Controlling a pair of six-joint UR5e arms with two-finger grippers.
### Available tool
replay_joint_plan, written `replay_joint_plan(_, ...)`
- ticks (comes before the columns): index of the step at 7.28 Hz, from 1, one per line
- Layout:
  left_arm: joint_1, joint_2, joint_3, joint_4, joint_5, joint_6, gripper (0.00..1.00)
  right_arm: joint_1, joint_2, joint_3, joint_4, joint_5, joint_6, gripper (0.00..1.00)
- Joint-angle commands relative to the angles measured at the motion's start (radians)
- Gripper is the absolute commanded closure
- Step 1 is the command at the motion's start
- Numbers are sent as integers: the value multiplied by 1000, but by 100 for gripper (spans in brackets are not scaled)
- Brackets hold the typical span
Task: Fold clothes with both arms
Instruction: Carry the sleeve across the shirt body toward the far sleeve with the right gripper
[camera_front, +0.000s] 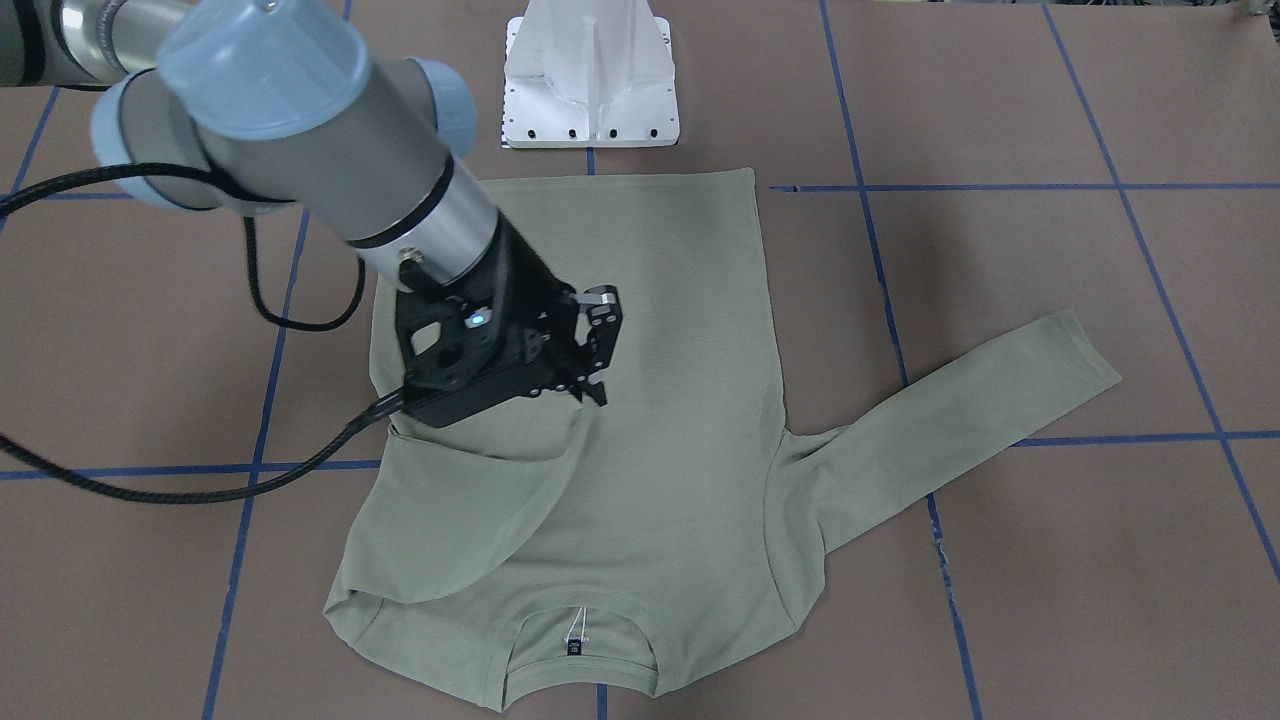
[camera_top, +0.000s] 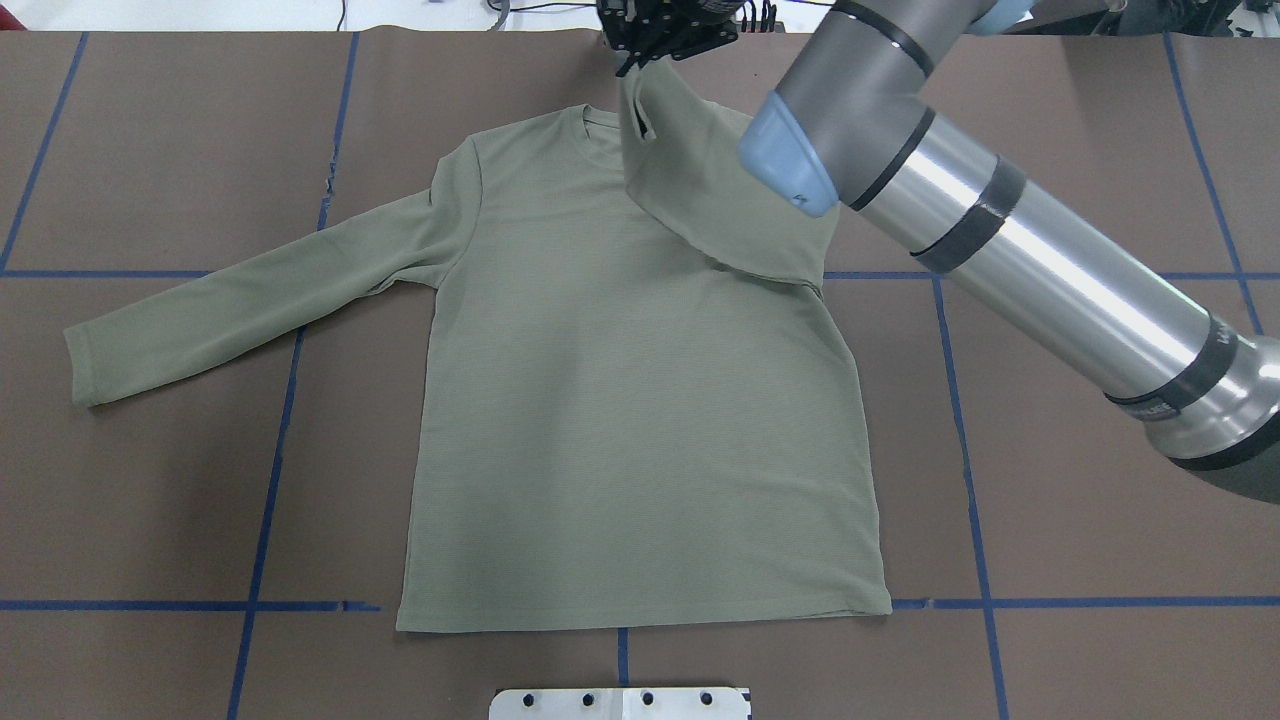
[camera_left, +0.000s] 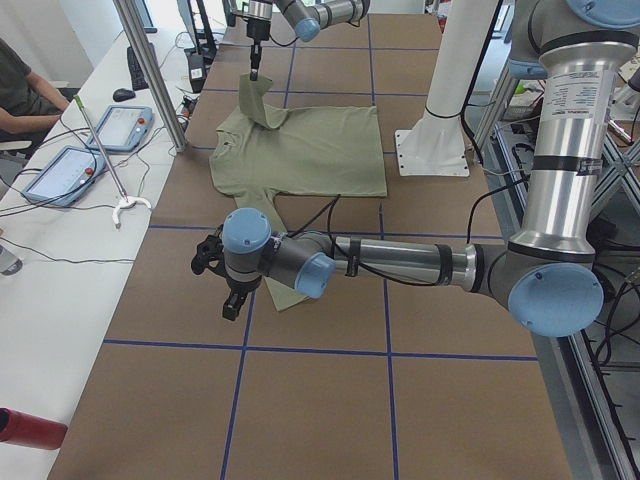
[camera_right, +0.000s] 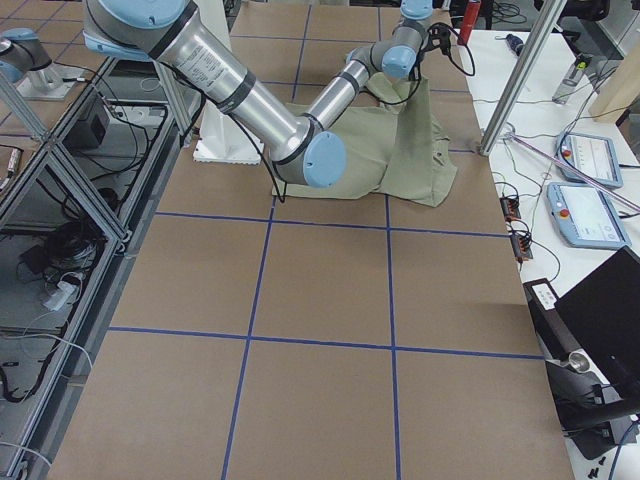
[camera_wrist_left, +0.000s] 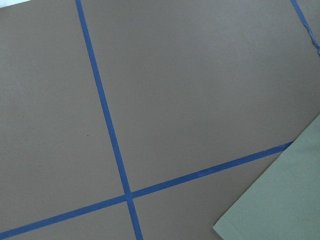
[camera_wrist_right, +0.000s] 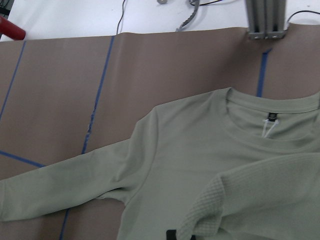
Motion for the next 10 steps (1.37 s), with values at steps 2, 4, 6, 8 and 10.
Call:
replay_joint_plan(2,0,1,15,-1,0,2,0,-137,58,-52,1,-109,-2,100)
replay_joint_plan(4,0,-1,19,-1,0,2,0,-154,116,-226,20,-142,-3,100)
replay_joint_plan(6,0,-1,21,-1,0,2,0,-192,187,-440,110,-225,-6,100)
replay_joint_plan(8,0,-2,21,-1,0,2,0,-252,292,-595,136,-323,-8,100)
replay_joint_plan(10,0,-4,21,1,0,1,0,-310,297,-617,172,-406,-8,100)
